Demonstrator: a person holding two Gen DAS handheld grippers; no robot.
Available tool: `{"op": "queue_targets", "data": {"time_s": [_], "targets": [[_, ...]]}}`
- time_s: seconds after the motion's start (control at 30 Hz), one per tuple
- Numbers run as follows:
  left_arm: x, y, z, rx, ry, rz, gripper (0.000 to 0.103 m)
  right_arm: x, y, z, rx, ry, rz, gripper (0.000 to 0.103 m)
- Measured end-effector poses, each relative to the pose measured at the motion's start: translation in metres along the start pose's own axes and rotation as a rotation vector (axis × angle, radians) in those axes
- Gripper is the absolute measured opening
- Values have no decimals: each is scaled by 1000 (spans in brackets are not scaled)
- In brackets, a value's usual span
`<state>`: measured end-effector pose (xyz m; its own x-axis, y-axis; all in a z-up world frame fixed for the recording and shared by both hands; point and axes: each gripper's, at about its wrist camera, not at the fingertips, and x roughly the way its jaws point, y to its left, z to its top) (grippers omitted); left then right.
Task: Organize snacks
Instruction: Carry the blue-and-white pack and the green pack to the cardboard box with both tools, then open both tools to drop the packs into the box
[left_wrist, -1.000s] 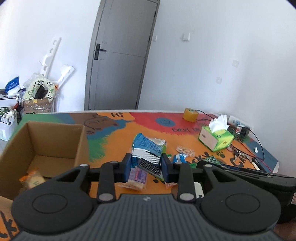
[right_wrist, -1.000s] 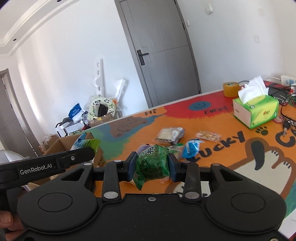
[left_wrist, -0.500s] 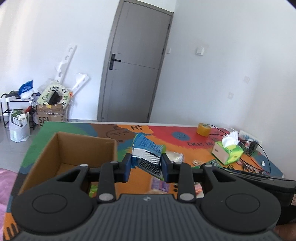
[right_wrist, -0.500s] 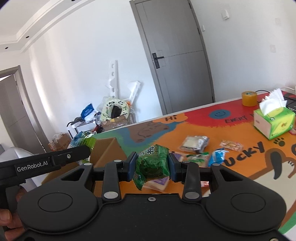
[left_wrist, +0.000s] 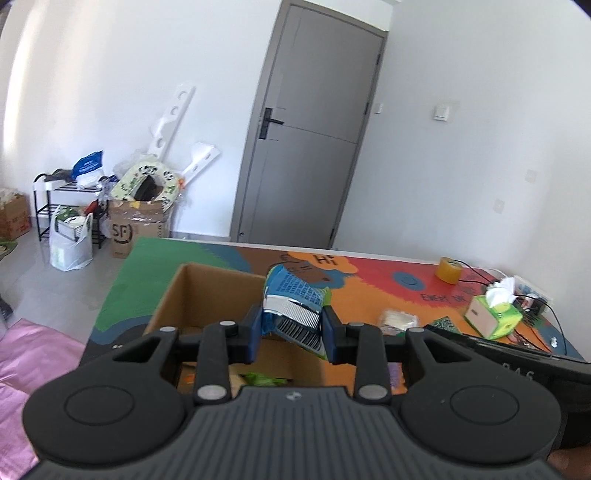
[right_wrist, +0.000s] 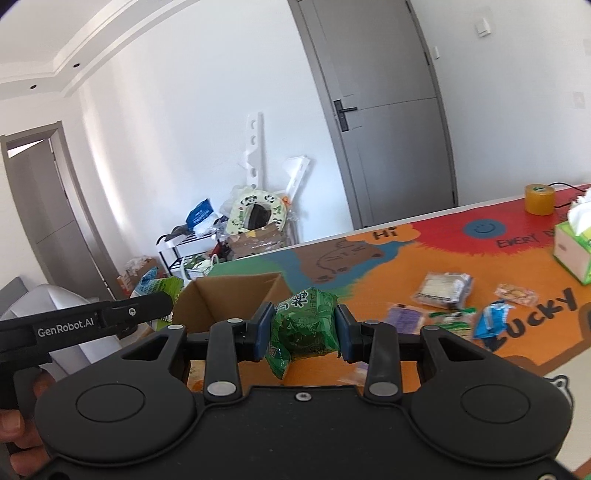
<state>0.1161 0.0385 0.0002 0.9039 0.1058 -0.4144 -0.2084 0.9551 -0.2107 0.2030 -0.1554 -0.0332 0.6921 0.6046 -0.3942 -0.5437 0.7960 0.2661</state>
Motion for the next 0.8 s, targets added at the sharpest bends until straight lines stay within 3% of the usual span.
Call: {"op": "queue_targets", "data": {"time_s": [0.63, 0.73, 0.8], "targets": [[27, 61, 1, -91, 76, 67, 36, 49, 52, 6, -58, 50, 86, 37], [22, 66, 1, -97, 67, 69, 42, 55, 59, 5, -65, 60, 98, 37], [20, 68, 2, -97, 62, 70, 51, 60, 64, 5, -70, 67, 104, 37]]}}
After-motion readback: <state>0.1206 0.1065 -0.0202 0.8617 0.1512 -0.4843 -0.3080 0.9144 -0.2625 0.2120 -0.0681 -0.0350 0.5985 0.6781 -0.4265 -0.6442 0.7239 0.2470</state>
